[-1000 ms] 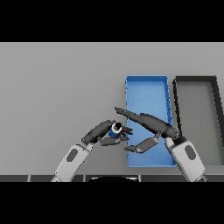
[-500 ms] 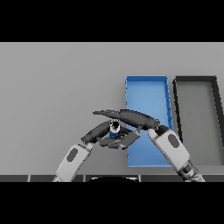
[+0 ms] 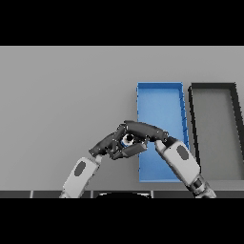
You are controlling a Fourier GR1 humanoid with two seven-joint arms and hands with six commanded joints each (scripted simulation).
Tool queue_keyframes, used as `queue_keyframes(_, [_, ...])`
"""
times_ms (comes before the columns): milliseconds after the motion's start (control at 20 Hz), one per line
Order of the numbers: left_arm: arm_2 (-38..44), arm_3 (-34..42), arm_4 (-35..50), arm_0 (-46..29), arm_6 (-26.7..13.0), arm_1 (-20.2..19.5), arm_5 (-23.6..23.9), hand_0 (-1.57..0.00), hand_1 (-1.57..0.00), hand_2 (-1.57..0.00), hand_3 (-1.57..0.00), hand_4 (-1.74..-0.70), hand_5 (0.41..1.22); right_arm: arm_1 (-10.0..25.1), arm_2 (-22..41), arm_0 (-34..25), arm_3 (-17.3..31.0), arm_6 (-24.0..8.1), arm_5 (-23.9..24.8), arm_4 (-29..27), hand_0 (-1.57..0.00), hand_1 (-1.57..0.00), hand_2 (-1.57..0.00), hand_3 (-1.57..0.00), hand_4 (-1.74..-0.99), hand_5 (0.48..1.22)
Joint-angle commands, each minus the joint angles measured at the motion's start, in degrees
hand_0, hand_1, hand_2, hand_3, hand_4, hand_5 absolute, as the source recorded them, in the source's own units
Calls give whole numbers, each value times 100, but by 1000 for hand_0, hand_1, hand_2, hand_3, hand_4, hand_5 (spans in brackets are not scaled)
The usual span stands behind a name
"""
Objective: Pick up the blue pipe and place it into the blue bin.
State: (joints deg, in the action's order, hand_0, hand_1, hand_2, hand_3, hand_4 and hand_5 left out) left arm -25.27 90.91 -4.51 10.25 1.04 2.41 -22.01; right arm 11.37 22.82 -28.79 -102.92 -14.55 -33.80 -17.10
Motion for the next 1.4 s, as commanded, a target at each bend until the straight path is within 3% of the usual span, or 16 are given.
queue_keyframes(0, [61, -19, 7, 50, 7, 1, -5, -1571, -1571, -1549, -1372, -1717, 1221, -21, -9, -58, 9, 71, -11, 162, -1413, -1417, -1418, -1350, -1474, 996])
queue_keyframes(100, [67, -57, -70, 37, 87, 29, -76, -1571, -1571, -1545, -1396, -1725, 1221, -61, 73, 74, -76, 256, -48, 328, -1470, -1472, -1473, -1429, -1481, 1077])
queue_keyframes(400, [117, 6, -198, -17, 104, 74, -48, -1571, -1571, -1564, -1434, -1732, 1221, -335, -43, 278, -165, -271, -1, -153, -1545, -1545, -1545, -1534, -1494, 1183])
queue_keyframes(450, [160, -25, -237, 26, 160, 59, -28, -1571, -1571, -1566, -1264, -1734, 1221, -373, -93, 250, -139, -315, -3, -124, -1550, -1550, -1550, -1541, -1495, 1191])
queue_keyframes(500, [171, -22, -292, -5, 313, 26, -38, -1446, -1368, -1336, -1051, -1629, 1221, -396, -139, 244, -153, -317, 0, -58, -1554, -1554, -1555, -1547, -1496, 1197])
queue_keyframes(600, [145, -7, -466, 14, 258, -1, -170, -940, -875, -855, -672, -1406, 1221, -502, -111, 337, -251, -306, 34, 59, -1560, -1560, -1560, -1556, -1497, 1206])
queue_keyframes(700, [196, -1, -541, 47, 122, 15, -454, -601, -560, -547, -430, -1250, 1221, -593, -112, 340, -273, -326, 62, 159, -1564, -1564, -1564, -1561, -1498, 1211])
queue_keyframes(850, [279, -52, -659, 9, -20, 34, -578, -307, -286, -279, -220, -1092, 984, -716, -225, 332, -169, -434, -8, 258, -1567, -1568, -1568, -1566, -1498, 1216])
queue_keyframes(1000, [335, -85, -593, 23, -292, 40, -573, -157, -146, -143, -112, -1011, 785, -789, -331, 310, -205, -385, -91, 312, -1569, -1569, -1569, -1568, -1499, 1218])
queue_keyframes(1050, [378, -49, -542, 0, -215, -41, -620, -125, -117, -114, -89, -991, 729, -819, -295, 390, -253, -274, -128, 413, -1570, -1570, -1570, -1569, -1499, 1219])
queue_keyframes(1200, [404, -135, -501, 7, -560, 115, -540, -64, -59, -58, -45, -974, 607, -871, -381, 427, -287, -274, -174, 402, -1570, -1570, -1570, -1570, -1499, 1220])
queue_keyframes(1350, [406, -91, -491, -8, -699, 128, -483, -32, -30, -29, -23, -967, 544, -1067, -486, 350, -197, -406, -125, 393, -1571, -1571, -1571, -1570, -1497, 1220])
